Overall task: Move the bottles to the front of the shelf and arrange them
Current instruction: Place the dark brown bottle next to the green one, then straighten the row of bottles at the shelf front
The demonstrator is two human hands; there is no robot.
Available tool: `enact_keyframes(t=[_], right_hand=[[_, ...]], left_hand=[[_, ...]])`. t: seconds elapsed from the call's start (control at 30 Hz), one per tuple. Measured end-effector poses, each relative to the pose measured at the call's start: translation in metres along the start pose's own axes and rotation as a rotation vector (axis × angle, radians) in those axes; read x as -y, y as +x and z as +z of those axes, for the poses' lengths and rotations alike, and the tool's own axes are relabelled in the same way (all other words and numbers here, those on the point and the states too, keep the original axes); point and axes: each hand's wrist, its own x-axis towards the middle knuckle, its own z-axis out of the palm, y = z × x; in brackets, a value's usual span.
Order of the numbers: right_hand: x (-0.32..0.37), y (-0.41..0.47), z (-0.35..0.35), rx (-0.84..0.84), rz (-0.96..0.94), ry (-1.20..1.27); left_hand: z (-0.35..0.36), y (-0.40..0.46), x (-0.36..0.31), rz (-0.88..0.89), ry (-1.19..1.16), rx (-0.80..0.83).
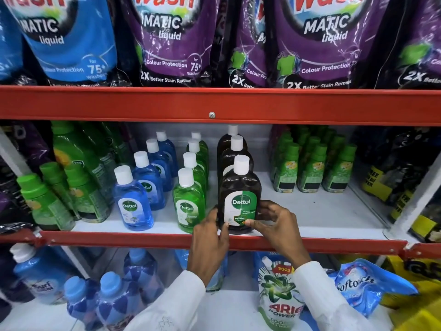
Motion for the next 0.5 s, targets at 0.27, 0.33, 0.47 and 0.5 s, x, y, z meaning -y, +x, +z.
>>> enact_keyframes(t=[0.27, 0.33, 0.47, 0.5], right_hand=[[0.018, -0.03, 0.007, -0.341, -0.037, 0.11], [0.028, -0.047, 0.018, -0.522, -0.18, 0.096], [0.049, -0.061, 0.065, -0.388, -0.297, 0.043], [0.052, -0.06, 0.078, -0.342, -0.288, 0.004]], left_hand=[[-0.03, -0.016, -0.008, 0.012, -0.12, -0.09], [-0.049, -0.024, -0.005, 0.032, -0.138, -0.217], [-0.08, -0.016, 0.02, -0.091, -0.198, -0.371], [-0.083, -0.012, 0.026, -0.121, -0.198, -0.346]])
